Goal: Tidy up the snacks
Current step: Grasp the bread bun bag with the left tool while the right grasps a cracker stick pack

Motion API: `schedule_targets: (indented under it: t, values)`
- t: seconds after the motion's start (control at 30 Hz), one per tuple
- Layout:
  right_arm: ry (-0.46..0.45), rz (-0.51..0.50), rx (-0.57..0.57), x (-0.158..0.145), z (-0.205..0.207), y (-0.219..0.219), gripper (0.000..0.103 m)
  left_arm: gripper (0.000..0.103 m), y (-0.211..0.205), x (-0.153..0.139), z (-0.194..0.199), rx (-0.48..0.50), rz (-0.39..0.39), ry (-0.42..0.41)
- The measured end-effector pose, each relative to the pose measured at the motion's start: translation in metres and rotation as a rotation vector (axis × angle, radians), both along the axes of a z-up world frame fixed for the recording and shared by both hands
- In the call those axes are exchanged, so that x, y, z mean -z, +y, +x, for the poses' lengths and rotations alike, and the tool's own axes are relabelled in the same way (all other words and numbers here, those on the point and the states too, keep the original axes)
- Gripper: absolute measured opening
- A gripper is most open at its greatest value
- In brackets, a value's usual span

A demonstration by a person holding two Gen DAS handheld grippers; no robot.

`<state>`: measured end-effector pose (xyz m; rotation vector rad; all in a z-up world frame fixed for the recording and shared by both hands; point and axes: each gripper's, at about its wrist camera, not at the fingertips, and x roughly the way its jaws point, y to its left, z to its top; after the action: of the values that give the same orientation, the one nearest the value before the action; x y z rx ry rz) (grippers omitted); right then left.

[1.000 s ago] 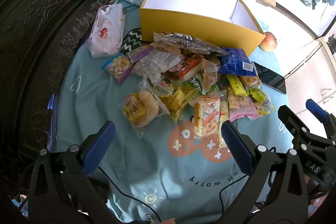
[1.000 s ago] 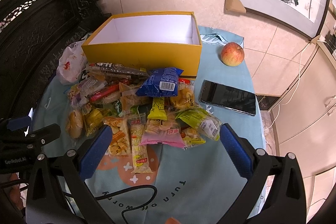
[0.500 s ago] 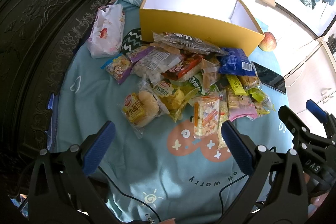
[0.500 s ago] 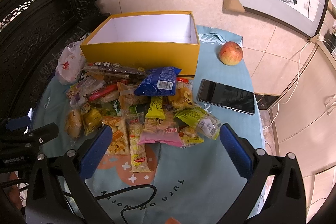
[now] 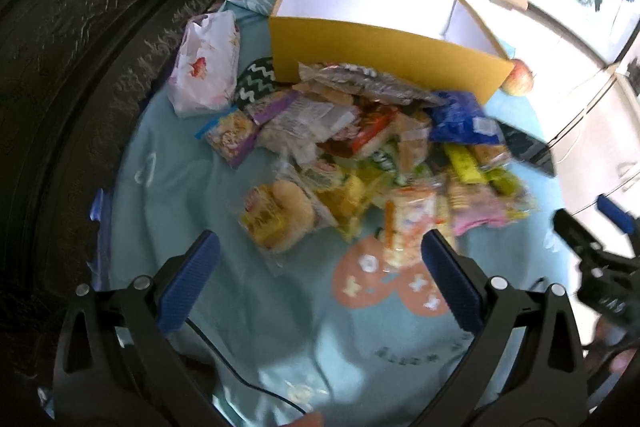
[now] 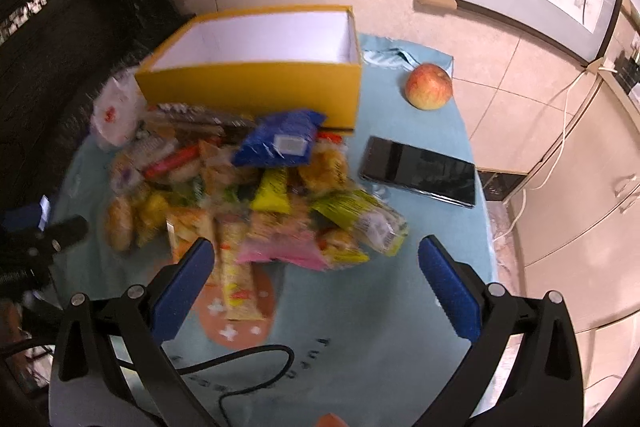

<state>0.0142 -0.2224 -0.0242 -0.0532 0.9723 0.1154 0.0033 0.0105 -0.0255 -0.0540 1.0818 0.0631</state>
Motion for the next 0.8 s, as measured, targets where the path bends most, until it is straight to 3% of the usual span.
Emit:
schedule_targets:
  t: [0.23,0.37,0.57,0.8]
  values:
    - [0.062,-0.006,0.009,0.023,0.008,-0.014,0.102,0.101,0.003,0.030,0.015,-0.002,-0.040,0.084]
    - [0.089,-0.013,-0.038,0.033,0.017,-0.010,0.102,0.101,0.002,0.039,0.028,-0.002,-0.067,0.114]
    - [0.105,0.004,-0.101,0.042,0.029,-0.009,0.102,0.101,0.028,0.053,0.038,-0.078,-0.112,0.136]
    - [0.095,0.040,-0.195,0.046,0.042,0.006,0.102,0.101,0.035,0.068,0.058,-0.062,-0.164,0.176]
